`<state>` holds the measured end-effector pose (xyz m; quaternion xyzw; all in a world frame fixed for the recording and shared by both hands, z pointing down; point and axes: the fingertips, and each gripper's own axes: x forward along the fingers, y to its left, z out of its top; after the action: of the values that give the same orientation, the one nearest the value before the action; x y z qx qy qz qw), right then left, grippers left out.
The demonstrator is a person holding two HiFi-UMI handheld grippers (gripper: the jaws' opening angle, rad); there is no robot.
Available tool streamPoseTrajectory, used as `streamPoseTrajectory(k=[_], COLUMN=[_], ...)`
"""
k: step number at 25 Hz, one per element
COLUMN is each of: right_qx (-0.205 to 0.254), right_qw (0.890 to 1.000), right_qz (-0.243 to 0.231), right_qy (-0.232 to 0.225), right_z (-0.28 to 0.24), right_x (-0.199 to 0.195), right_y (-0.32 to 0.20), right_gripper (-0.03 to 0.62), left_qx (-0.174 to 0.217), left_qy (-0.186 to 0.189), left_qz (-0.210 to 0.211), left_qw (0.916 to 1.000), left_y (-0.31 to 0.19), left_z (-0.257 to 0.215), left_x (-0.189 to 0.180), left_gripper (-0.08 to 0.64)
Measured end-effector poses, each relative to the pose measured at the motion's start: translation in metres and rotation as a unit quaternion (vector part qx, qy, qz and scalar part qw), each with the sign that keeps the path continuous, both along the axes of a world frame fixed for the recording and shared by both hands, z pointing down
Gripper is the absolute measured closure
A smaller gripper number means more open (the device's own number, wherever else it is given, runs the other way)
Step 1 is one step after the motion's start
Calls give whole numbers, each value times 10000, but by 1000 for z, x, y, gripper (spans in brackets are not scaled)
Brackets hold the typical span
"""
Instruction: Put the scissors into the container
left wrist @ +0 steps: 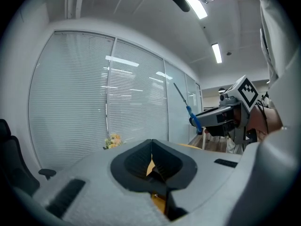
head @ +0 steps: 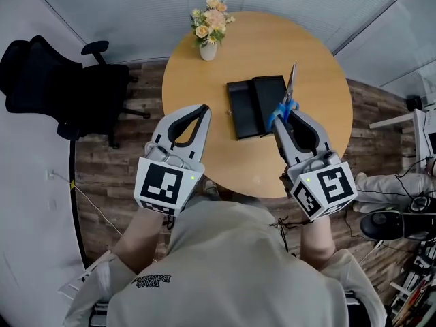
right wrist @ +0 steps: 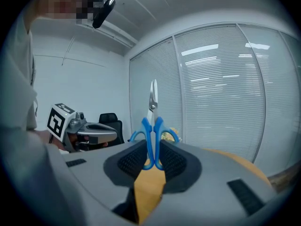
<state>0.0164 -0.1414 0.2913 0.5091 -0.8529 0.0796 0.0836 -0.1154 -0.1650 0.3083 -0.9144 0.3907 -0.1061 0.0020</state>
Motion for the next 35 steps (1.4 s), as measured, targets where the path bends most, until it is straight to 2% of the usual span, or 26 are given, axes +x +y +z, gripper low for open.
streamPoseTrajectory(k=[8, 17, 23, 30, 35], right_qx=[-161, -357, -842, -1407, -1865], right_qw=[9998, 9980, 9942, 9880, 9808], right_qz=[-149, -496, -657, -644, -551], right_qy=[-28, 184, 146, 33, 133], right_z=[11, 38, 58, 99, 141], right_x=[15, 22, 19, 16, 17], right_y=[-14, -27, -39, -61, -74], right_gripper=[499, 499, 499, 499, 499], left_qx=[-130, -296, -405, -598, -670], left_qy=[-55, -123, -201, -255, -346], left_qz=[-296, -458, -521, -592, -569], left_qw=[9995, 9984, 9976, 9961, 9955], left_y=[-4, -9, -19, -36, -46], left_z=[5, 17, 28, 49, 63], left_x=[8, 24, 29, 28, 30], left_gripper=[538, 538, 538, 538, 537])
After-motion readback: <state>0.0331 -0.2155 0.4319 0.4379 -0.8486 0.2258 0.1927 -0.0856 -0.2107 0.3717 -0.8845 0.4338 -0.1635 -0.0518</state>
